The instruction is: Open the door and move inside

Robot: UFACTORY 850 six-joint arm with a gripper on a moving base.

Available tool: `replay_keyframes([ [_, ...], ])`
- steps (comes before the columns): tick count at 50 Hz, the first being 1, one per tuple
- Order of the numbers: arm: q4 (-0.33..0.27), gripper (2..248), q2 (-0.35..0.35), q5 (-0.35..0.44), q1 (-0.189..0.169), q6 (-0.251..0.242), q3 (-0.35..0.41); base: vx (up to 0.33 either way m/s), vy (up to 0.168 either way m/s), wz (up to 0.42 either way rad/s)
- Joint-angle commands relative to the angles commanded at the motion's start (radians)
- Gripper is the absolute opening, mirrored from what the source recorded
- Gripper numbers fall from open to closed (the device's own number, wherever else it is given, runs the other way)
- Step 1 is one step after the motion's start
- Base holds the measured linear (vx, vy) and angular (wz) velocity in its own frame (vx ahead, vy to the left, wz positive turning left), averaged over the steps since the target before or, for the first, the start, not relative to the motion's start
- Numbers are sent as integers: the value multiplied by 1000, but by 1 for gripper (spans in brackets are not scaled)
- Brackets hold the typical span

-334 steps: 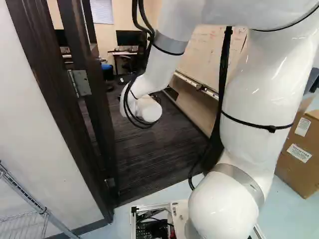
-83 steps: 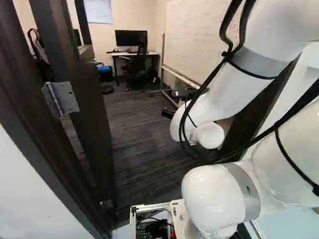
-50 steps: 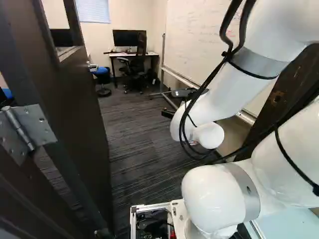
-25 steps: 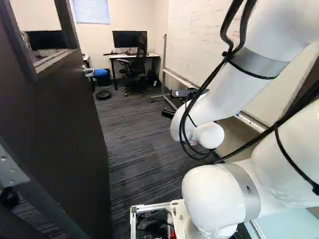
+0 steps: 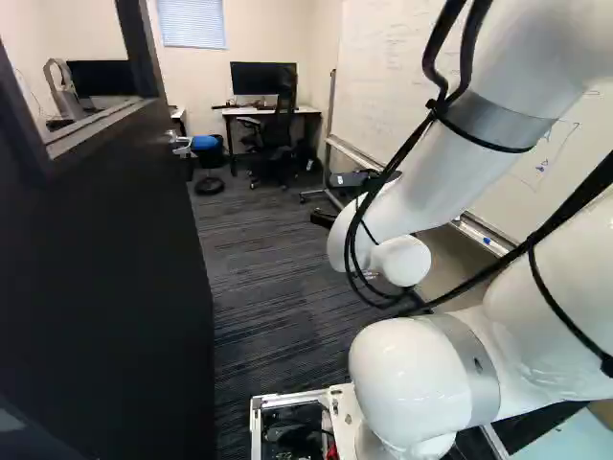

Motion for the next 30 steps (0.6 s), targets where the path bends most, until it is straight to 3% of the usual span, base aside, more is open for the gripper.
replay_keyframes([
  [30, 0, 247, 0, 0, 0, 0, 0, 212, -7, 140],
])
